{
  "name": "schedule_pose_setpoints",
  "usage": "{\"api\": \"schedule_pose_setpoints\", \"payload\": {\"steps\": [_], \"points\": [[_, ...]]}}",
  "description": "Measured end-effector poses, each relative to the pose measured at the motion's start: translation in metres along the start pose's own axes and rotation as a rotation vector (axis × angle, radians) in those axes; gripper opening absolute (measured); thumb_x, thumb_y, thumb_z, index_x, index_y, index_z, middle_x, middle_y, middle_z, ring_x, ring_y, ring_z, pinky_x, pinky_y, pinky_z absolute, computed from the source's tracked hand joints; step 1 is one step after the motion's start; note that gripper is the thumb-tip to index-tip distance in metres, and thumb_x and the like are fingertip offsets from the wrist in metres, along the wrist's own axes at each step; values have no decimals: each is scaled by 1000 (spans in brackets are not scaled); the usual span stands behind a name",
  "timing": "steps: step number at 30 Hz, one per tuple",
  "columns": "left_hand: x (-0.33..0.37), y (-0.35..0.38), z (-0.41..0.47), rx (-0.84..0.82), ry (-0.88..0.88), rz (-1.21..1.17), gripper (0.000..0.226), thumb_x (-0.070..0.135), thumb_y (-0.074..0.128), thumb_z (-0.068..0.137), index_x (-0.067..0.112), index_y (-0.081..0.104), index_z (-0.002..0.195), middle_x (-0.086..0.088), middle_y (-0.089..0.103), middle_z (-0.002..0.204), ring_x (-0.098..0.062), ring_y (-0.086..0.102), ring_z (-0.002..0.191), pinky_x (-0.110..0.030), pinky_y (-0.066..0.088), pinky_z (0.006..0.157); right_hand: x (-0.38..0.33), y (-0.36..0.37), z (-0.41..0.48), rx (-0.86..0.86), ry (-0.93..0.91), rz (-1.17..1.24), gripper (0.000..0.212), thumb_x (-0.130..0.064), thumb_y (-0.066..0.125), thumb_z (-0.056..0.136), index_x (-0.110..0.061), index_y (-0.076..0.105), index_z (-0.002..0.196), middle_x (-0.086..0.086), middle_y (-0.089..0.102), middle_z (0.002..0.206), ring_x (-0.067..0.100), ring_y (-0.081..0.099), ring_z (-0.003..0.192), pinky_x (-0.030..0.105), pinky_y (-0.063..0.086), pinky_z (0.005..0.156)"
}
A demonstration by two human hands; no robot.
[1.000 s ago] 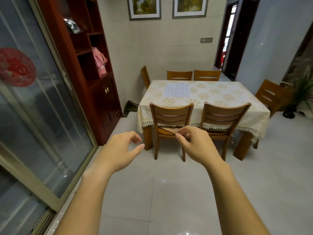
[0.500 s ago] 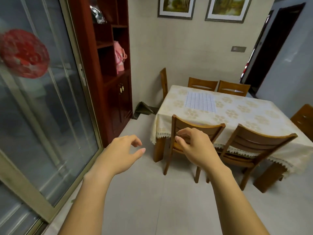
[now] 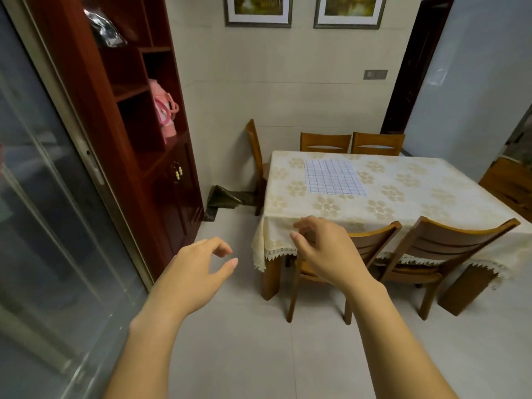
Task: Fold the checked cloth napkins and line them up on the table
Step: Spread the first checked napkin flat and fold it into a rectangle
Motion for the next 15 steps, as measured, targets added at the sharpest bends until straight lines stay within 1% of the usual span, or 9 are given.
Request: {"api": "schedule_pose_setpoints", "payload": {"steps": [3,5,8,10,11,13,15], "points": [[-25,16,35,-56,-5,29,23,58,57,94,44,58,112,26,58,113,-1,58,109,-34,54,95,10,26,33,-3,51,-8,33,-46,56,98,-26,65,122,-9,70,112,10,64,102,37,55,89],[-42,23,59,-99,-12,52,24,58,57,94,44,59,112,27,58,114,0,57,111,-33,53,96,18,47,59,-9,81,-9,33,-45,56,98,-24,66,121,-8,70,113,11,64,101,37,55,88],[-71,18,104,-110,-38,111,23,57,58,94,42,60,111,27,57,110,0,56,110,-32,51,97,20,78,113,-26,86,13,34,-43,56,99,-21,68,122,-5,71,115,14,65,104,35,54,86],[-87,3,142,-92,-55,153,23,55,60,94,41,61,111,25,57,108,-3,57,109,-34,51,96,11,97,159,-48,54,45,34,-42,56,100,-20,66,124,-3,70,117,16,65,104,31,53,85],[-91,-7,163,-74,-62,167,22,54,61,94,40,62,111,24,58,108,-4,58,108,-35,51,96,5,106,184,-59,38,67,35,-42,56,100,-20,65,126,-3,69,119,15,65,104,31,53,87],[-94,-28,209,-25,-64,176,20,52,61,94,41,62,110,22,59,107,-4,59,107,-36,53,94,-5,115,236,-49,14,107,36,-42,56,100,-22,62,129,-3,67,123,15,65,104,35,56,91],[-92,-47,252,24,-53,174,20,51,61,95,40,62,111,22,59,108,-2,58,107,-34,52,95,-10,119,283,-27,-7,131,37,-42,57,100,-21,62,130,-3,69,123,14,66,105,35,58,91]]}}
Point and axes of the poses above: each hand's wrist, its own z-axis towards the middle knuckle, its own y-axis out of the palm, x = y × z, the point moved 9 cm from there along z, towards the middle knuckle
